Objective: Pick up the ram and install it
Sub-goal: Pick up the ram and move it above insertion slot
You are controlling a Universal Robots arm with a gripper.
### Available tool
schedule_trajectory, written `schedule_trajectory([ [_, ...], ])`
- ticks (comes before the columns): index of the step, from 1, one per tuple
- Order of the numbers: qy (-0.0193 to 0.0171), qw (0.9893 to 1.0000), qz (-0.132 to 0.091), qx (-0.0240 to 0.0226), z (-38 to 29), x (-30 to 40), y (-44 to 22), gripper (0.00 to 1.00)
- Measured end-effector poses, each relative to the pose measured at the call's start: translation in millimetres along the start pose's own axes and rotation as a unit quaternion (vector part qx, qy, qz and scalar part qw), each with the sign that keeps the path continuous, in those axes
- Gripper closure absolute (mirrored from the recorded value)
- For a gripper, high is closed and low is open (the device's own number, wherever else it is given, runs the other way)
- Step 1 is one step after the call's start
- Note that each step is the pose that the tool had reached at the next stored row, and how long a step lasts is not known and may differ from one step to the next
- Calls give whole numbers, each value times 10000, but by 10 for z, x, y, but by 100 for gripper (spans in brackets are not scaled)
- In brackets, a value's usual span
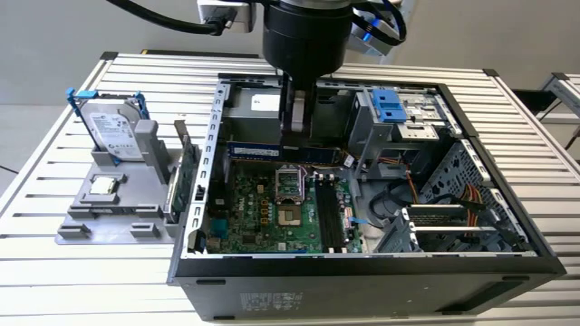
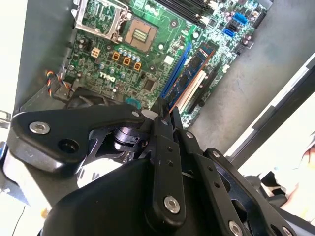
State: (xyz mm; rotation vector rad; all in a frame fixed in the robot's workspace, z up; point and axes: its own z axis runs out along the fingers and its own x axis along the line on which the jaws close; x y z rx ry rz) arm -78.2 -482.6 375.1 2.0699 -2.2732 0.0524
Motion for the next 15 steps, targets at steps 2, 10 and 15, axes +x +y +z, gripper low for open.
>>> schedule_trajectory([
  [2, 0, 10000, 0, 0, 0, -2, -19, 100],
  [10, 0, 10000, 0, 0, -3, -10, -113, 100],
  [15, 0, 10000, 0, 0, -5, -16, -172, 100],
])
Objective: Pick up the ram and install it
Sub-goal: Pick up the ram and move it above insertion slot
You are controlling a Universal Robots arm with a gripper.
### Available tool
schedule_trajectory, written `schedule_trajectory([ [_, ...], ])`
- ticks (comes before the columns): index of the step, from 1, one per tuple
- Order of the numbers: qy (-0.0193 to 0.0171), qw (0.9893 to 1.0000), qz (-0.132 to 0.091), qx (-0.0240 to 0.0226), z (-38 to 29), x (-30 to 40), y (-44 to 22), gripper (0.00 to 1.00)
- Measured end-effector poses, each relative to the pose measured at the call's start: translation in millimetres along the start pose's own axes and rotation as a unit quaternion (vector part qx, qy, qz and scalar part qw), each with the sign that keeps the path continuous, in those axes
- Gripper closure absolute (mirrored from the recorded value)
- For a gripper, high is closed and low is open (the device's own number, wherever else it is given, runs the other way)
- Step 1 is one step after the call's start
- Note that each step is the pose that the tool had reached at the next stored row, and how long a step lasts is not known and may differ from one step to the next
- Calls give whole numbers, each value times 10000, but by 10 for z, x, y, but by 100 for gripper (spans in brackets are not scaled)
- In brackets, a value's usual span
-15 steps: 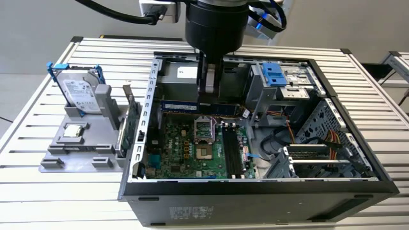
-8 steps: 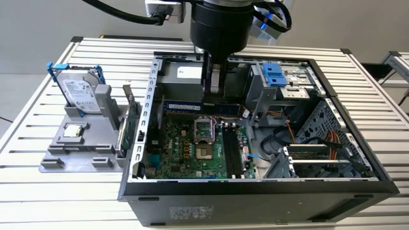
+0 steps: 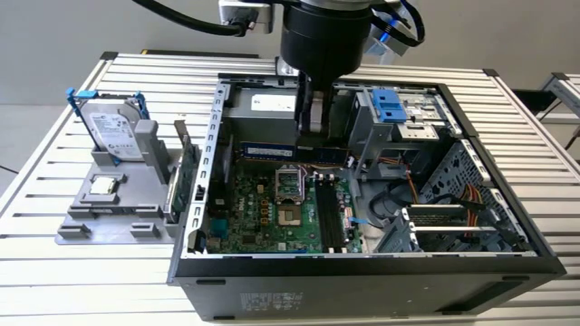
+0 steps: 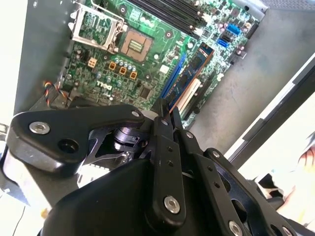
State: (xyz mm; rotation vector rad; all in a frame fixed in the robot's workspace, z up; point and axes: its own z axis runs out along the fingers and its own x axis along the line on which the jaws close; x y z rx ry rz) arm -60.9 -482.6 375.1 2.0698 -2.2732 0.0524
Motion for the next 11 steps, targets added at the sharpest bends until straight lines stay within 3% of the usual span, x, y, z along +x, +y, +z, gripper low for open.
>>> schedule_trajectory([
  [11, 0, 10000, 0, 0, -3, -11, -121, 100],
])
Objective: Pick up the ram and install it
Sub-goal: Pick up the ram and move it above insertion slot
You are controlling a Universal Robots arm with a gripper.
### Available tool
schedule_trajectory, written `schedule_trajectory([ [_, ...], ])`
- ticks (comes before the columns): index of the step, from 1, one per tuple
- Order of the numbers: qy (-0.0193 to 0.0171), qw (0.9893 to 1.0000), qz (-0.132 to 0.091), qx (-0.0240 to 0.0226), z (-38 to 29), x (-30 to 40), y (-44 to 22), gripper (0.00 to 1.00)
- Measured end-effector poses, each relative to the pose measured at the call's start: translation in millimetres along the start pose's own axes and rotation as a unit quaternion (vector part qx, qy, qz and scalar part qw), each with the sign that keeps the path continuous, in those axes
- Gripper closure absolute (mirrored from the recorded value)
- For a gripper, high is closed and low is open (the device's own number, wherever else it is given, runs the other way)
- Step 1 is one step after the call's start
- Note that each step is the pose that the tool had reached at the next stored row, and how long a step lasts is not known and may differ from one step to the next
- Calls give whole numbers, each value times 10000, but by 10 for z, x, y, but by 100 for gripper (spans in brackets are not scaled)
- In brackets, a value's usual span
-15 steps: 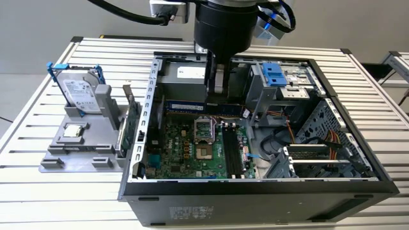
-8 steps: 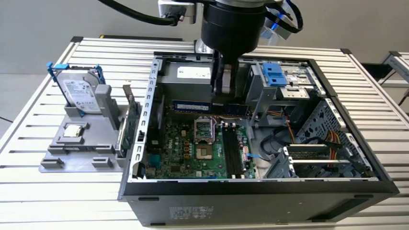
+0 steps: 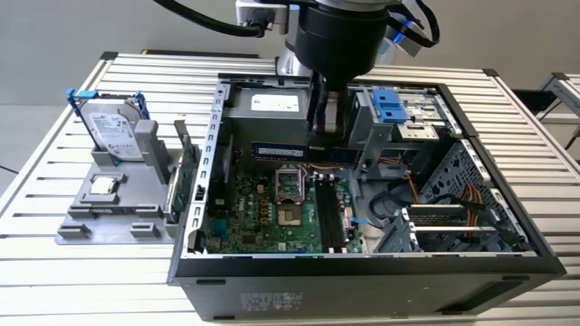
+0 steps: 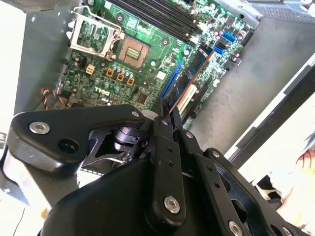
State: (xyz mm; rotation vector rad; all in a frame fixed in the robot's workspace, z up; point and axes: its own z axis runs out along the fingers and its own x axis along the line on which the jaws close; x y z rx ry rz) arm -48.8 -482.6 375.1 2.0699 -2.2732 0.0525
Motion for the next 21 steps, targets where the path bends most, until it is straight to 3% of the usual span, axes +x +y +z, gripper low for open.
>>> schedule_trajectory([
  [21, 0, 10000, 0, 0, -5, -20, -203, 100],
])
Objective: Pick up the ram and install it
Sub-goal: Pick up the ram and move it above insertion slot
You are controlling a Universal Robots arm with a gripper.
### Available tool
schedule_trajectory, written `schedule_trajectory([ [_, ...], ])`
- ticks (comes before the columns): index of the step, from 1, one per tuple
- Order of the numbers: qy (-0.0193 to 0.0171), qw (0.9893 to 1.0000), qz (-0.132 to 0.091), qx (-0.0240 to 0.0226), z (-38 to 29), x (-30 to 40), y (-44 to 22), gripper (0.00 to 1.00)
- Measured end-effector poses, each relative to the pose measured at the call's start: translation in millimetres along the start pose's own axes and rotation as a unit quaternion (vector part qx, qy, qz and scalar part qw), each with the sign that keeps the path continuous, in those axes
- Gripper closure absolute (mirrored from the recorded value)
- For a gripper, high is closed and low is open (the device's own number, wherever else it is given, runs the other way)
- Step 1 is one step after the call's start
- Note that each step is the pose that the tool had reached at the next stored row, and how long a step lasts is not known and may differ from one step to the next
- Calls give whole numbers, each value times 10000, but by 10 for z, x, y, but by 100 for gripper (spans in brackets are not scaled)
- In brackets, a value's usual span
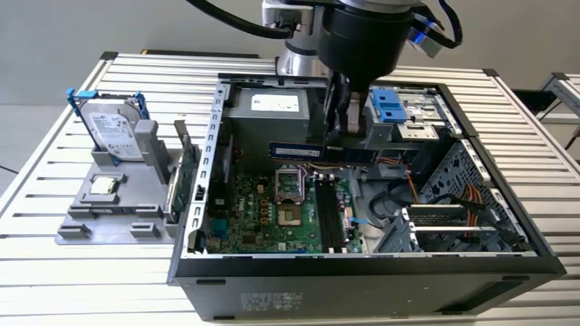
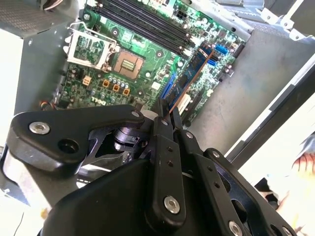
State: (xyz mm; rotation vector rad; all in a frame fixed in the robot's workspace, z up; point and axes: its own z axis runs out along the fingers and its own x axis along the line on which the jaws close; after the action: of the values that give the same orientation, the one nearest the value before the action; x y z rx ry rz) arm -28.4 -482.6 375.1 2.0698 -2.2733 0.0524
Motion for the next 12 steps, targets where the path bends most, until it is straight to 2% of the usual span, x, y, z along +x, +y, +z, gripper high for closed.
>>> schedule_trajectory([
  [12, 0, 10000, 0, 0, -3, -12, -126, 100],
])
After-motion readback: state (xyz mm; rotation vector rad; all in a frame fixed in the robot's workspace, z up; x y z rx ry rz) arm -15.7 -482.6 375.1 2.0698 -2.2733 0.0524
